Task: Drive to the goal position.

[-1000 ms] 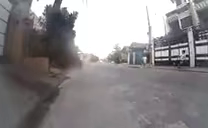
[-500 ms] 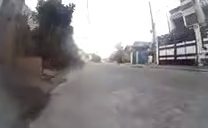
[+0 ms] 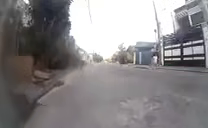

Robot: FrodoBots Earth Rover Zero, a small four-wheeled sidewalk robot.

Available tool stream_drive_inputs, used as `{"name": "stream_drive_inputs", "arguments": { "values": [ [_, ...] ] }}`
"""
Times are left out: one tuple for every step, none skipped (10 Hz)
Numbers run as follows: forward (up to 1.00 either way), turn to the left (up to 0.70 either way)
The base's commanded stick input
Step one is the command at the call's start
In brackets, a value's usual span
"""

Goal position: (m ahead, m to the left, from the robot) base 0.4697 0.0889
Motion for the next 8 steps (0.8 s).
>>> {"name": "stream_drive_inputs", "arguments": {
  "values": [
    [1.00,0.01],
    [1.00,0.01],
    [1.00,0.01],
    [1.00,0.01],
    [1.00,0.01],
    [1.00,0.01],
    [1.00,0.01],
    [1.00,0.01]
  ]
}}
